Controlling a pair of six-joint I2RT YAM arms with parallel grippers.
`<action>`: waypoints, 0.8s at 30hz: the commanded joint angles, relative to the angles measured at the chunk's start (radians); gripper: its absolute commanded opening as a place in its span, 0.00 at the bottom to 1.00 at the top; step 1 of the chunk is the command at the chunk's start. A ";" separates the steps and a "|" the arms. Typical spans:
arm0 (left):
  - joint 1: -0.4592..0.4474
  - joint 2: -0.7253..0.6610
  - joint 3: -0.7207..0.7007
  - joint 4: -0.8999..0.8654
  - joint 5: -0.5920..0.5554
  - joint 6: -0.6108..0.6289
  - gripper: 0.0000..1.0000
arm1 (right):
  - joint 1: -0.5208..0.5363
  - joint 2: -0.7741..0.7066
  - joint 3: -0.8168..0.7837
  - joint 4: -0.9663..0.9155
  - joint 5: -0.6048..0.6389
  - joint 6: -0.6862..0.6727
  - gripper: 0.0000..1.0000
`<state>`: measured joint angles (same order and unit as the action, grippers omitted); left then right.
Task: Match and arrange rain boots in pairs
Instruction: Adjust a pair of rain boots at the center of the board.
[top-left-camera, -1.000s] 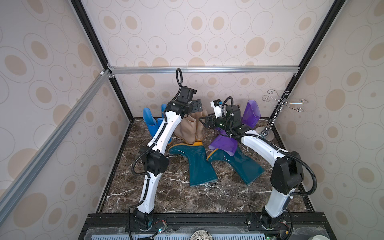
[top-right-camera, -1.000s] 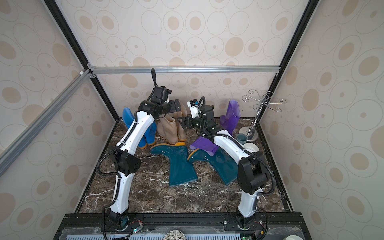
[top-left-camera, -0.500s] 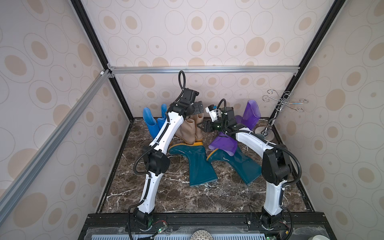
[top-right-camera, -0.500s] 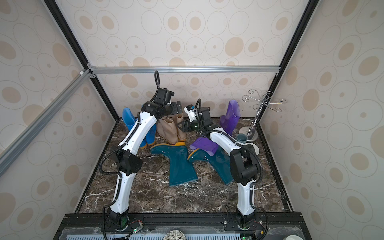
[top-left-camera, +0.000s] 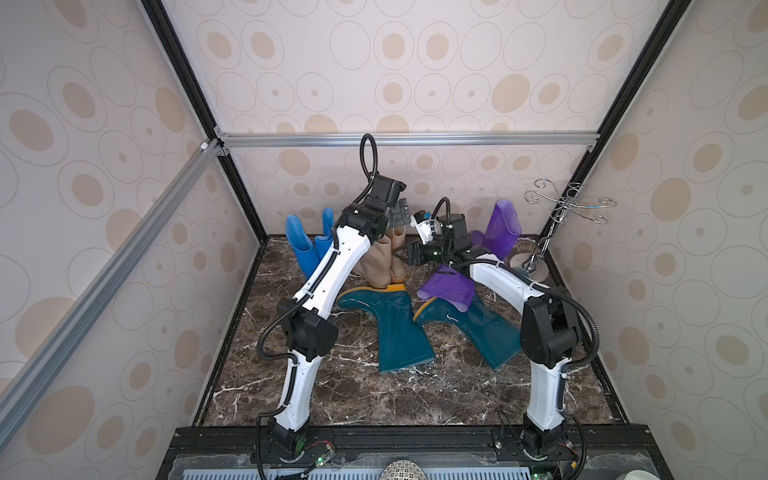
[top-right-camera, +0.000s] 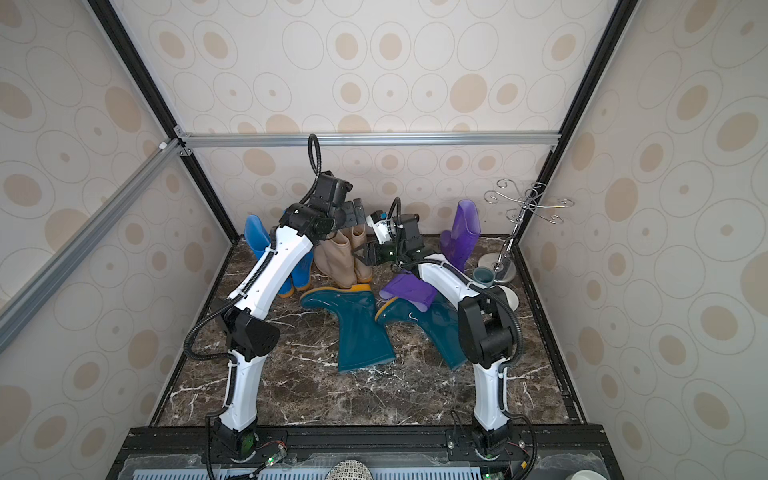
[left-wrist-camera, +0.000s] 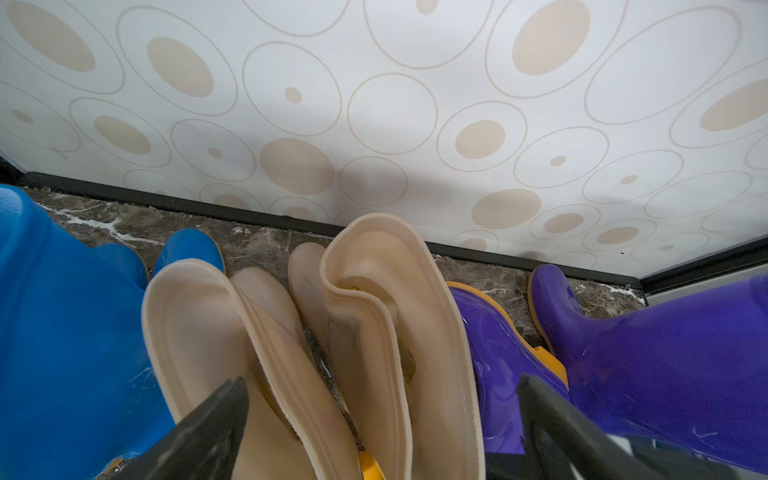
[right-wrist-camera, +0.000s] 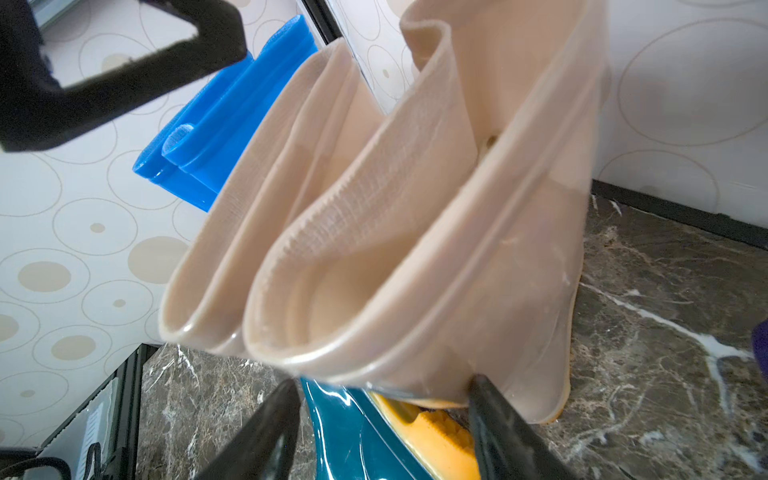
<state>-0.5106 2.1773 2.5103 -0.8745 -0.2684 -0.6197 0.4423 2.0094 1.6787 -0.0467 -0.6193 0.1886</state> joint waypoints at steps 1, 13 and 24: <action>0.009 0.037 0.062 -0.063 -0.031 -0.055 1.00 | 0.016 0.021 0.039 -0.018 -0.034 -0.042 0.66; 0.015 0.090 0.060 -0.079 0.037 -0.109 1.00 | 0.043 0.038 0.072 -0.045 -0.057 -0.075 0.66; 0.024 0.135 0.065 -0.047 0.047 -0.043 0.92 | 0.053 0.047 0.082 -0.044 -0.082 -0.084 0.62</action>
<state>-0.4877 2.2574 2.5446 -0.9310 -0.2302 -0.6823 0.4561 2.0426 1.7252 -0.0933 -0.6323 0.1585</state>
